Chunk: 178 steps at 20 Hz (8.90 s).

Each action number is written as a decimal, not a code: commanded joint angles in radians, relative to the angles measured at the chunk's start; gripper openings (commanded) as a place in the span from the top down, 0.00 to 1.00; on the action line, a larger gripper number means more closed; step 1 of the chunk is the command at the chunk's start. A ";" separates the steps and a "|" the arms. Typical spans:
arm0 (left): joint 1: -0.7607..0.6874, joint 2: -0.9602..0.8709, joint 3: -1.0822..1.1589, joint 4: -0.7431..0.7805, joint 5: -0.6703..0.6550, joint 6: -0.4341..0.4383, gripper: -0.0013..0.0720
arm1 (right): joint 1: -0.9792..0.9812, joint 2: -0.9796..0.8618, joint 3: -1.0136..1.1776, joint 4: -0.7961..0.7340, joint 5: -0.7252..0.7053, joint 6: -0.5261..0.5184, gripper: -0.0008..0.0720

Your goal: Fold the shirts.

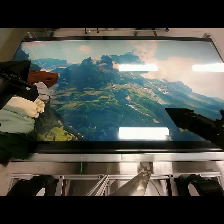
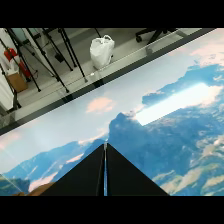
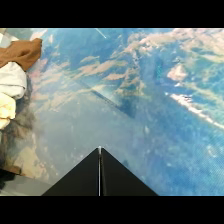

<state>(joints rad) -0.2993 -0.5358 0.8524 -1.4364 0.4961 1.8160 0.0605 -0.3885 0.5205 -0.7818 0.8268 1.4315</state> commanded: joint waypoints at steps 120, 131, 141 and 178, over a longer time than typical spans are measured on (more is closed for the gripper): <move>-0.202 -0.842 0.262 -0.894 0.812 0.061 0.95 | -0.238 -0.923 0.422 0.426 0.420 -0.493 0.97; 0.185 -0.352 0.592 -0.894 0.907 0.029 0.95 | -0.506 -0.087 0.507 0.516 0.205 -0.546 0.97; 0.203 -1.110 0.681 -0.888 0.834 0.181 0.00 | -0.259 -1.072 0.509 0.454 0.055 -0.538 0.43; 0.411 -0.909 -0.058 -1.008 0.632 0.156 0.03 | -0.383 -1.603 0.988 0.174 0.359 -0.254 0.97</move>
<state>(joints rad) 0.1612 -1.3441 0.7353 -2.3924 1.1702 1.9362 -0.3206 -2.0075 1.5059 -0.6380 1.1660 1.1915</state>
